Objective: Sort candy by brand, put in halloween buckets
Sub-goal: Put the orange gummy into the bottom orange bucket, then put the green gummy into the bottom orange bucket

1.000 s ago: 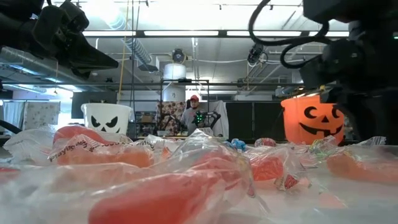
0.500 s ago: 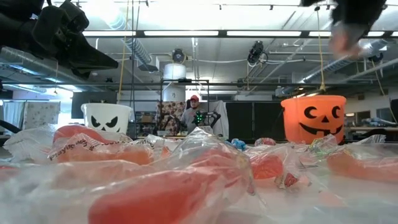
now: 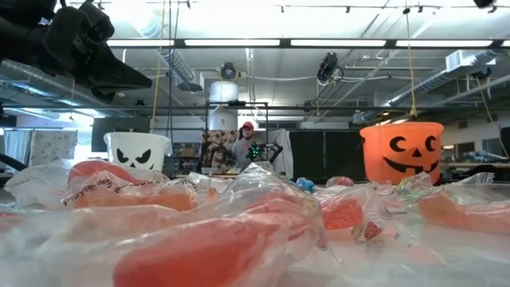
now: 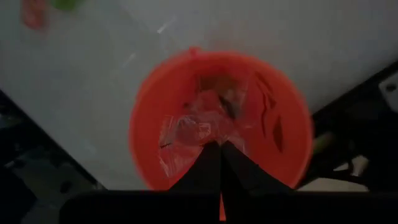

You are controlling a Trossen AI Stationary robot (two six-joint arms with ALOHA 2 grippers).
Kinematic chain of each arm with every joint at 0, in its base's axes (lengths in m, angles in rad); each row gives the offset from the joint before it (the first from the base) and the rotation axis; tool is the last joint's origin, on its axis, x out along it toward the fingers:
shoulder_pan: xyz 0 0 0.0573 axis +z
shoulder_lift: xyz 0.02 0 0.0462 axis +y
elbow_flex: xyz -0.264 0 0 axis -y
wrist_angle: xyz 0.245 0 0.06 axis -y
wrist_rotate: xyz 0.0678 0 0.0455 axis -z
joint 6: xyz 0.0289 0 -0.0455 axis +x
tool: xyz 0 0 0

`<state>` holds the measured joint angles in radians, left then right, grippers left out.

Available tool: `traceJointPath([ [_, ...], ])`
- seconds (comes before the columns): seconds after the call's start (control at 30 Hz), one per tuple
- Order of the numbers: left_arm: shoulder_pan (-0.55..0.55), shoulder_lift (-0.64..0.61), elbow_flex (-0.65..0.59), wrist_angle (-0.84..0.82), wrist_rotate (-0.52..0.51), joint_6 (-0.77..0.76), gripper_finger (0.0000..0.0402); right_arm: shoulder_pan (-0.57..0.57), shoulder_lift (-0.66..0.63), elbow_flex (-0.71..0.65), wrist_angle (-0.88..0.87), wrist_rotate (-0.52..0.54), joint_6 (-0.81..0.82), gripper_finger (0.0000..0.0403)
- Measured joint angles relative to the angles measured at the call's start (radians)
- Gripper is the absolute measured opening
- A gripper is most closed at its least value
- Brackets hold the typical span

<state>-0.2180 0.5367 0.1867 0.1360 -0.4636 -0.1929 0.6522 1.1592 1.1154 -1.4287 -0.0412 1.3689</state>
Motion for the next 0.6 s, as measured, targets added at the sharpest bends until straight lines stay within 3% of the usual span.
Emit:
traceJointPath([
  [0.13, 0.0, 0.0, 0.0, 0.0, 0.002, -0.002, 0.0014, 0.044, -0.001, -0.141, 0.103, 0.006, 0.13, 0.0015],
  [0.3, 0.0, 0.0, 0.0, 0.0, 0.002, -0.002, 0.0014, 0.053, -0.021, -0.261, 0.218, 0.011, 0.217, 0.0078],
  [0.47, 0.0, 0.0, 0.0, 0.0, 0.003, 0.0, 0.0014, 0.051, -0.057, -0.23, 0.214, 0.055, 0.289, 0.0163],
  [0.6, 0.0, 0.0, 0.0, 0.0, 0.003, 0.0, 0.0014, 0.045, -0.069, -0.123, 0.205, 0.234, 0.304, 0.0207],
])
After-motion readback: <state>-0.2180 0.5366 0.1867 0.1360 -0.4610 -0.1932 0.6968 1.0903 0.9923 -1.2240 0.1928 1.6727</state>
